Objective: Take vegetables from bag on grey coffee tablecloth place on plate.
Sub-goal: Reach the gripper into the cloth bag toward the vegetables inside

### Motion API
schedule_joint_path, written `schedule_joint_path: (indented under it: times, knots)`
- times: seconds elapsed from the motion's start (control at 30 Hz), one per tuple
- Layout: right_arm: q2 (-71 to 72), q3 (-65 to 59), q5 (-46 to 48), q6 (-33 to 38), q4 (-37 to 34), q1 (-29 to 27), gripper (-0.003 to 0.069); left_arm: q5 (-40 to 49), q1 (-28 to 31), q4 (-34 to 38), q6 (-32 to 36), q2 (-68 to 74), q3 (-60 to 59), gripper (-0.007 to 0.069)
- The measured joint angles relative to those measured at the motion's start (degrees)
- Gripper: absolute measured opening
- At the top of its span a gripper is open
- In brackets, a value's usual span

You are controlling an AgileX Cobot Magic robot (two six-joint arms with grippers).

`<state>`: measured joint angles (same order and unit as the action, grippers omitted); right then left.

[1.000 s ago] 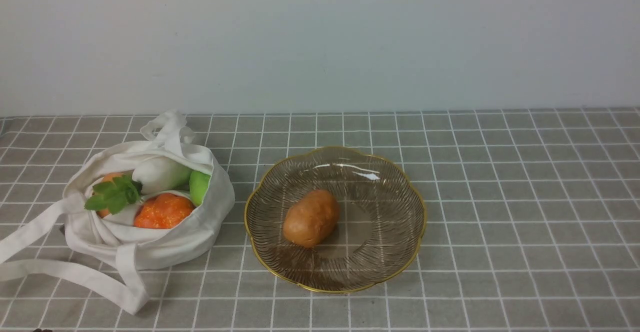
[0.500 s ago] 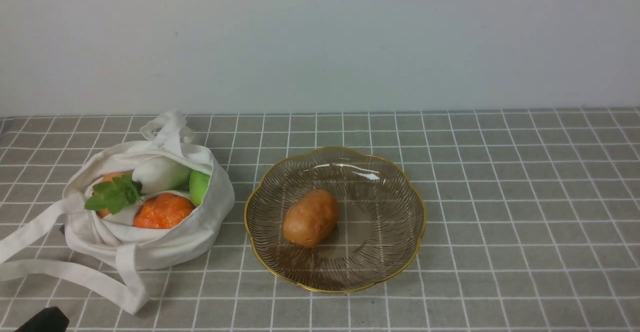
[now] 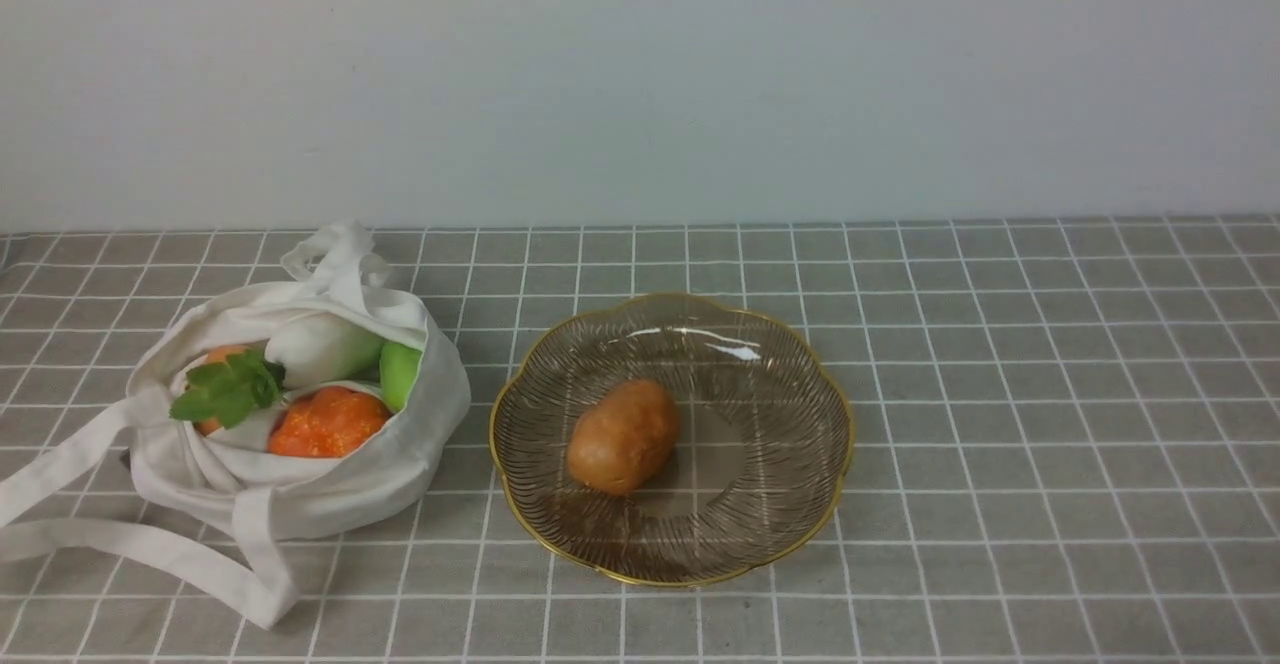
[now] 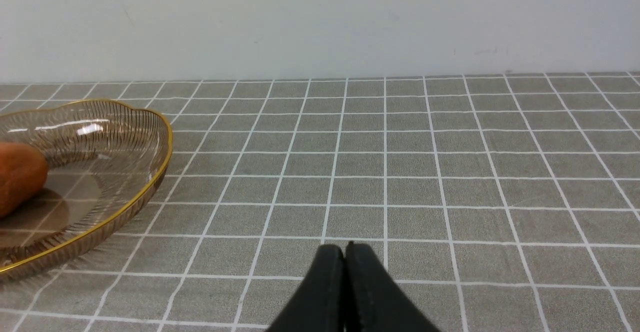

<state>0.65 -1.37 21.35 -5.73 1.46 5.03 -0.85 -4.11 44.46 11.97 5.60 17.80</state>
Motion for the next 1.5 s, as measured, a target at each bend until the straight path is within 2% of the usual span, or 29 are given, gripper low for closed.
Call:
schedule_joint_path:
  times: [0.07,0.17,0.3,0.37,0.4,0.47,0.5,0.57,0.67,0.83,0.93,0.97,1.0,1.07,1.1,1.17,1.23,1.27,1.33,1.5]
  knots:
    - [0.0,0.0,0.0,0.0,0.0,0.0,-0.0015,6.54,0.0,-0.55,5.69,6.6,5.41,-0.0005]
    - [0.0,0.0,0.0,0.0,0.0,0.0,-0.0015,18.06,0.0,-1.49,10.37,19.31,12.7,-0.0005]
    - [0.0,0.0,0.0,0.0,0.0,0.0,-0.0015,33.32,0.0,-5.63,11.66,36.88,22.8,-0.0005]
    - [0.0,0.0,0.0,0.0,0.0,0.0,-0.0015,37.31,0.0,-7.74,11.66,41.56,25.44,-0.0005]
    - [0.0,0.0,0.0,0.0,0.0,0.0,-0.0015,42.42,0.0,-11.92,11.28,47.33,29.78,-0.0005]
    - [0.0,0.0,0.0,0.0,0.0,0.0,-0.0015,46.62,0.0,-15.95,9.81,52.01,33.76,-0.0005]
    - [0.0,0.0,0.0,0.0,0.0,0.0,-0.0015,50.87,0.0,-21.39,7.46,57.11,39.03,-0.0005]
    - [0.0,0.0,0.0,0.0,0.0,0.0,-0.0015,55.43,0.0,-27.62,4.33,63.77,45.27,-0.0005]
    - [0.0,0.0,0.0,0.0,0.0,0.0,-0.0015,59.44,0.0,-32.98,1.94,71.08,51.31,-0.0005]
    - [0.0,0.0,0.0,0.0,0.0,0.0,-0.0015,63.33,0.0,-37.68,1.43,81.69,59.83,0.0011]
    - [0.0,0.0,0.0,0.0,0.0,0.0,-0.0015,64.03,0.0,-39.19,1.39,86.51,62.66,0.0057]
    - [0.0,0.0,0.0,0.0,0.0,0.0,-0.0015,63.97,0.0,-40.0,1.39,89.47,63.97,0.0103]
    - [0.0,0.0,0.0,0.0,0.0,0.0,-0.0015,63.97,0.0,-40.19,1.39,89.76,64.21,0.0116]
    - [0.0,0.0,0.0,0.0,0.0,0.0,-0.0015,61.85,0.0,-41.67,1.39,93.02,64.86,0.0237]
    - [0.0,0.0,0.0,0.0,0.0,0.0,-0.0015,61.2,0.0,-42.24,1.31,93.79,64.93,0.0266]
    - [0.0,0.0,0.0,0.0,0.0,0.0,-0.0015,58.87,0.0,-43.67,1.21,95.49,65.13,0.0377]
    - [0.0,0.0,0.0,0.0,0.0,0.0,-0.0015,57.99,0.0,-44.03,1.21,96.26,65.13,0.0426]
    - [0.0,0.0,0.0,0.0,0.0,0.0,-0.0015,57.0,0.0,-44.46,1.21,97.65,65.13,0.0497]
    - [0.0,0.0,0.0,0.0,0.0,0.0,-0.0015,55.8,0.0,-45.23,1.26,98.91,65.13,0.0566]
    - [0.0,0.0,0.0,0.0,0.0,0.0,-0.0015,53.74,0.0,-45.5,1.26,102.67,65.25,0.0619]
